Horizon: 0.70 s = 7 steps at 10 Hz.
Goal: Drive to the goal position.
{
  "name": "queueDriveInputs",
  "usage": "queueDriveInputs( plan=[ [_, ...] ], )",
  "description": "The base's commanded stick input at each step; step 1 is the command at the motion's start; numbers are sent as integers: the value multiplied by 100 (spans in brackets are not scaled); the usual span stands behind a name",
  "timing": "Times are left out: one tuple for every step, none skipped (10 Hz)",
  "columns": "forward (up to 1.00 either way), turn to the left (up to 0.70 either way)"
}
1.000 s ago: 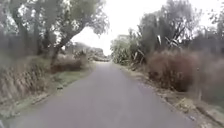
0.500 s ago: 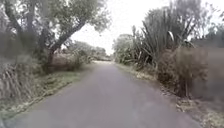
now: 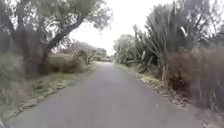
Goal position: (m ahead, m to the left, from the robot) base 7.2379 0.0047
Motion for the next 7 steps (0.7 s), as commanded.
queueDriveInputs(
  plan=[
    [100, 0],
    [100, 0],
    [100, 0],
    [100, 0],
    [100, 0],
    [100, 0],
    [100, 0]
  ],
)
